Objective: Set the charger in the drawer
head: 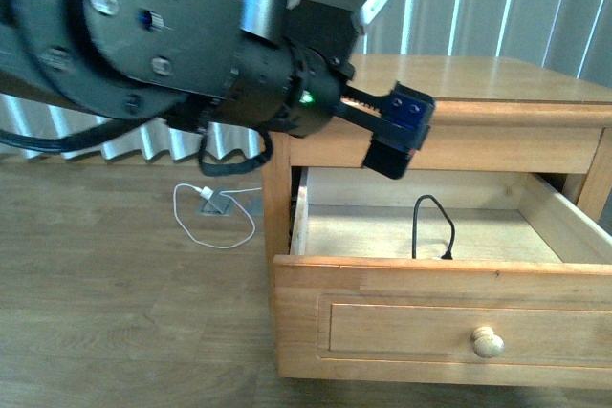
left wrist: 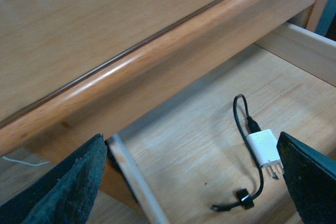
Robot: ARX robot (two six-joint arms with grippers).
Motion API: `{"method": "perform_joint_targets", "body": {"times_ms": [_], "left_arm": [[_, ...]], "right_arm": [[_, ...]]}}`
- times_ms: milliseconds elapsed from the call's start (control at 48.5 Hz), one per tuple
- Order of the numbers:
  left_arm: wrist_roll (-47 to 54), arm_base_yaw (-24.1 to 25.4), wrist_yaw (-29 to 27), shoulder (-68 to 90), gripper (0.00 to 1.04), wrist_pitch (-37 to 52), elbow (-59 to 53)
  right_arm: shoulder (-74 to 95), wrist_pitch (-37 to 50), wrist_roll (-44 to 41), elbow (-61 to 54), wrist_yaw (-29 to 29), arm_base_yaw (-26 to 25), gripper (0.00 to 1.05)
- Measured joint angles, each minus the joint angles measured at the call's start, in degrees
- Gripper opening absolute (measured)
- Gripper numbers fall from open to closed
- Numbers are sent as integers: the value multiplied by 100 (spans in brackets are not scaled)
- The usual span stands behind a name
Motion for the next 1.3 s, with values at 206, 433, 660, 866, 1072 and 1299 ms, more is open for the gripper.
{"method": "perform_joint_targets", "body": {"times_ms": [206, 433, 660, 866, 1072, 1299], "left_arm": [[-52, 326, -153, -1340, 99, 341, -1266], [-457, 798, -367, -3045, 99, 544, -2962], [-1021, 1099, -758, -4658, 99, 319, -4140], [-1576, 1010, -1248, -6175, 99, -348, -5058], [-2363, 804, -2079, -8426, 99, -1818, -5912], [-2870, 1355, -2098, -9860, 99, -2529, -6439]], "right_arm": [[0, 0, 0, 0, 0, 0, 96], [0, 0, 0, 0, 0, 0, 96], [0, 0, 0, 0, 0, 0, 96], [0, 0, 0, 0, 0, 0, 96], [0, 0, 0, 0, 0, 0, 96], [0, 0, 0, 0, 0, 0, 96]]}}
